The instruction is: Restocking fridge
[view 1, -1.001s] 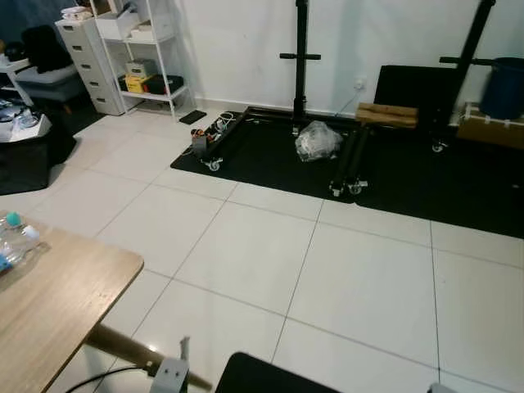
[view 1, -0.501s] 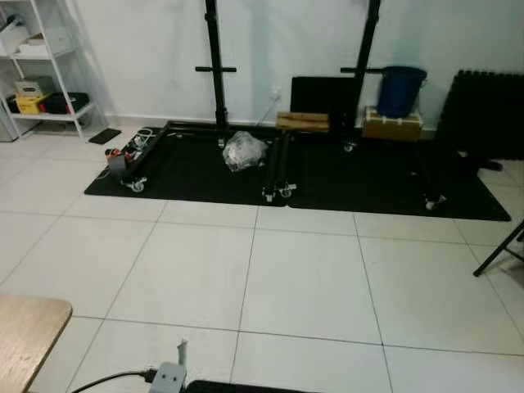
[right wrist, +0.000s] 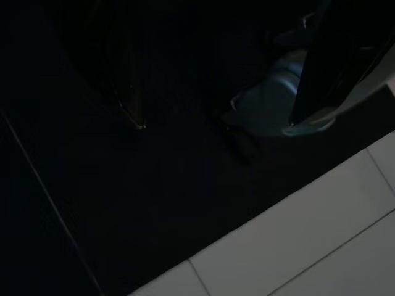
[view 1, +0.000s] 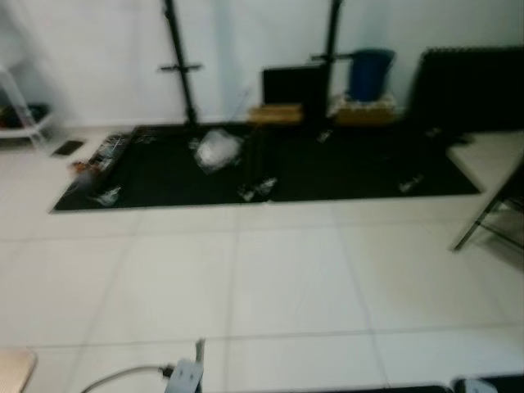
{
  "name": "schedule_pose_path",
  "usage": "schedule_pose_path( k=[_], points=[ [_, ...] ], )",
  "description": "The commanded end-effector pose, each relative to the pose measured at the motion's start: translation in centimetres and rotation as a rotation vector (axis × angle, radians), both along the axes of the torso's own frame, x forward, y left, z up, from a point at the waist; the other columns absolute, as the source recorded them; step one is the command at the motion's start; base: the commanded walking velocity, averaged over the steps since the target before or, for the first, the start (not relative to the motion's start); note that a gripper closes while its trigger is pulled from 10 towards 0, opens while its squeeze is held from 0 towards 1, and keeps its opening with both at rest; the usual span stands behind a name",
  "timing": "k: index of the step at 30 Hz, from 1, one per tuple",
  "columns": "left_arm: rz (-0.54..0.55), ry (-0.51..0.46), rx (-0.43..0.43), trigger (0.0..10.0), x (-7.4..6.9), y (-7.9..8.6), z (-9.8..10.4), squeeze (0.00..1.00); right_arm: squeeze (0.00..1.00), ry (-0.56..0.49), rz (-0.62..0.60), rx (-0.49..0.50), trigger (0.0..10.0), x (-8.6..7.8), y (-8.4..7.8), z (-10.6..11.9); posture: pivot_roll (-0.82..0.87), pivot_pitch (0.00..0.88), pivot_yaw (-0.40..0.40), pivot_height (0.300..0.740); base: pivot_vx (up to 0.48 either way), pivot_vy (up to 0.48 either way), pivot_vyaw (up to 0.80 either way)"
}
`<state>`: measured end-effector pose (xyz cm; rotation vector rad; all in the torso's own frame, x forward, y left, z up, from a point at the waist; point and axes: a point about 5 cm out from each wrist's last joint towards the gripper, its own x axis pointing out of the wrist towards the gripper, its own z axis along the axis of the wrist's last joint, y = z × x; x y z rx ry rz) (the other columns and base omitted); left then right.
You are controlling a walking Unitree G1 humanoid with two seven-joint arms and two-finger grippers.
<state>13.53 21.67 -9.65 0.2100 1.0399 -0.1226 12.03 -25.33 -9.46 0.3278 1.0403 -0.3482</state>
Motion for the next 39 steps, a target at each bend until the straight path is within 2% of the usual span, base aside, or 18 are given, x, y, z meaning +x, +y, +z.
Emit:
schedule_pose_path(
  k=[1,5,12,16,17,19,20,24,27,30,33,39],
  points=[
    [0.021,-0.016,0.006,10.0,0.6,0.4,0.3,0.00,0.00,-0.016,-0.004,-0.005,10.0,0.9,-0.1,0.3,-0.01,0.000,0.014,0.740,0.000,0.000,0.00],
    [0.039,-0.018,0.000,10.0,0.7,0.6,0.3,0.00,0.00,-0.031,0.000,-0.002,10.0,1.3,0.0,0.4,-0.02,0.000,0.026,0.740,0.000,0.000,0.00],
    [0.102,-0.040,0.007,10.0,0.9,1.3,0.6,0.00,0.00,0.000,0.037,0.010,10.0,0.4,1.1,-0.2,0.01,0.000,0.030,0.740,0.000,0.000,-0.42],
    [0.117,-0.024,0.010,10.0,0.4,1.4,0.4,0.00,0.00,0.007,0.019,0.008,10.0,0.1,1.0,-0.3,0.01,0.000,0.049,0.740,0.000,0.000,0.00],
    [0.084,-0.003,0.006,10.0,0.0,1.1,0.2,0.00,0.00,-0.001,-0.011,0.007,10.0,0.0,0.7,-0.2,0.01,0.000,0.057,0.740,0.000,0.000,0.00],
    [0.067,0.002,0.006,10.0,-0.1,1.0,0.1,0.00,0.00,-0.006,-0.016,0.005,10.0,0.1,0.6,-0.1,0.01,0.000,0.057,0.740,0.000,0.000,0.00],
    [0.050,0.012,-0.004,10.0,0.0,0.8,0.1,0.00,0.00,-0.018,-0.065,0.005,10.0,0.1,0.2,0.0,0.03,0.000,0.038,0.740,0.000,0.000,0.00],
    [0.049,0.001,-0.007,10.0,0.7,0.5,0.3,0.00,0.00,-0.012,-0.076,-0.011,10.0,0.2,-0.3,0.1,0.03,0.000,0.029,0.740,0.000,0.000,0.00],
    [0.087,-0.007,-0.017,10.0,0.9,0.2,0.3,0.00,0.00,-0.028,-0.112,-0.018,10.0,0.5,-0.7,0.3,0.03,0.000,0.016,0.740,-0.282,0.000,0.00],
    [0.078,0.001,-0.023,10.0,0.6,-0.2,0.1,0.00,0.00,-0.026,-0.101,-0.026,10.0,0.5,-0.9,0.4,0.02,0.000,0.014,0.740,-0.285,0.000,0.00],
    [0.076,0.028,-0.041,10.0,-0.3,-0.9,-0.4,0.00,0.00,-0.016,-0.096,-0.040,10.0,0.2,-1.4,0.5,0.01,0.000,-0.005,0.740,-0.284,0.000,0.00],
    [0.078,0.036,-0.061,10.0,-0.6,-1.8,-0.6,0.00,0.00,-0.012,-0.089,-0.038,10.0,0.1,-1.7,0.5,0.00,0.000,-0.002,0.740,-0.311,0.000,-0.26]
  ],
)
